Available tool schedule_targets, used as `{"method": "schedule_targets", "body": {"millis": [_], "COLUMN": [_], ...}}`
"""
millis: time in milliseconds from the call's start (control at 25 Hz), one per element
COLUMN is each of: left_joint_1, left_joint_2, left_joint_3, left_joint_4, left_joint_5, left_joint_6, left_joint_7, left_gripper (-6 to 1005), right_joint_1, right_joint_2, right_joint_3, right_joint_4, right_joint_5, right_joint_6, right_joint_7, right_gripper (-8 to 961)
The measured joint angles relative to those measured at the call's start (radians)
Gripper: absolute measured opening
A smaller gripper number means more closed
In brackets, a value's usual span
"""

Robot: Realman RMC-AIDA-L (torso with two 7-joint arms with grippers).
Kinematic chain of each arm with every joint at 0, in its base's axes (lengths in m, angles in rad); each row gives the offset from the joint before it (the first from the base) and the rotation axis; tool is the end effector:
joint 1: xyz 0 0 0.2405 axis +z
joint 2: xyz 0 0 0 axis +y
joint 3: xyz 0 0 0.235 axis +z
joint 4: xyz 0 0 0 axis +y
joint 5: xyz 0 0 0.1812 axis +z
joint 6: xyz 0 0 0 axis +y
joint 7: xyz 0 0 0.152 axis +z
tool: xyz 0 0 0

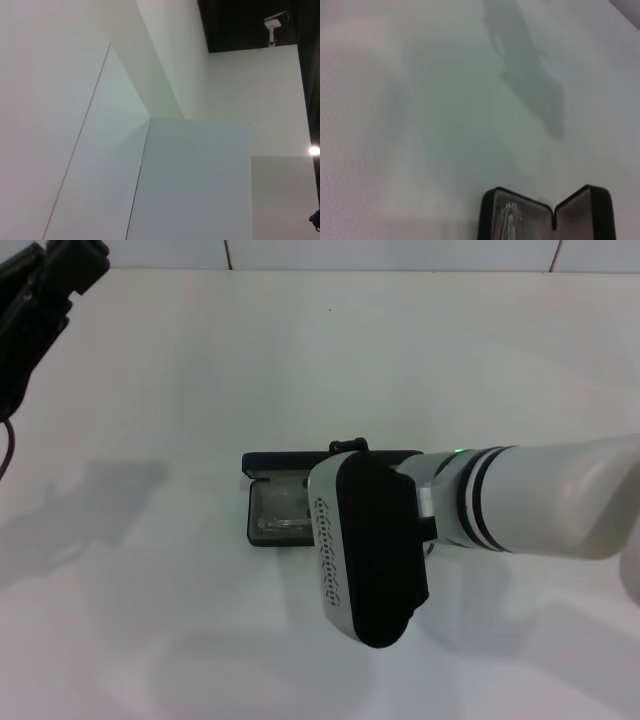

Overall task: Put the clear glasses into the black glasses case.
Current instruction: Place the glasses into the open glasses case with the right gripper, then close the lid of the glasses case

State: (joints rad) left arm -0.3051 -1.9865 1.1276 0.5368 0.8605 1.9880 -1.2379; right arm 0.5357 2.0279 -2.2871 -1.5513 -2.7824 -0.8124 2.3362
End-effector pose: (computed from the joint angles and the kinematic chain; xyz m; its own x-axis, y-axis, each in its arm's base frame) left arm -0.1893 0.2387 0.0903 0.2048 -0.0185 0.9786 0.2968 -0.9516 -0.0801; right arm 0.0873 0.2710 -0.1046 0.8349 0.4301 0.3435 0.5373 -0.7723 -0.3390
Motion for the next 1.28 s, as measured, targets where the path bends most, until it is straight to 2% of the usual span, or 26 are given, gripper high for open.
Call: {"method": "schedule_targets", "body": {"millis": [280,440,600,760,920,1080,1280], "left_joint_1": [0.003,0.010,0.036,0.031,0.007,-0.031,-0.110], "left_joint_2": [0.000,0.006,0.017,0.022,0.027,0.022,-0.001], "left_joint_3": [0.001,0.003,-0.001,-0.001,-0.002,-0.002,-0.002], "left_joint_4": [0.002,0.008,0.013,0.014,0.013,0.006,0.011], "left_joint_5": [0.000,0.004,0.013,0.039,0.072,0.107,0.230], "left_joint_6": [0.003,0.003,0.005,0.007,0.000,-0.037,-0.188], "left_joint_7": [0.000,-0.001,-0.001,0.003,0.004,0.003,-0.025], "left_gripper": [135,136,137,138,139,140,141], "right_joint_1": [-0.059,-0.151,-0.205,-0.273,-0.333,-0.375,-0.439], "right_joint_2": [-0.001,-0.008,-0.009,-0.016,-0.019,-0.027,-0.027], "right_joint_3": [0.008,0.047,0.124,0.274,0.496,0.745,1.055], "right_joint_4": [-0.092,-0.222,-0.348,-0.409,-0.404,-0.343,-0.191], "right_joint_5": [-0.001,0.007,0.108,0.311,0.563,0.740,0.935], "right_joint_6": [-0.038,-0.082,-0.176,-0.203,-0.264,-0.335,-0.385], "right_joint_7": [-0.001,-0.004,-0.007,-0.031,-0.122,-0.172,-0.288], "right_gripper": [242,241,241,241,240,240,240]}}
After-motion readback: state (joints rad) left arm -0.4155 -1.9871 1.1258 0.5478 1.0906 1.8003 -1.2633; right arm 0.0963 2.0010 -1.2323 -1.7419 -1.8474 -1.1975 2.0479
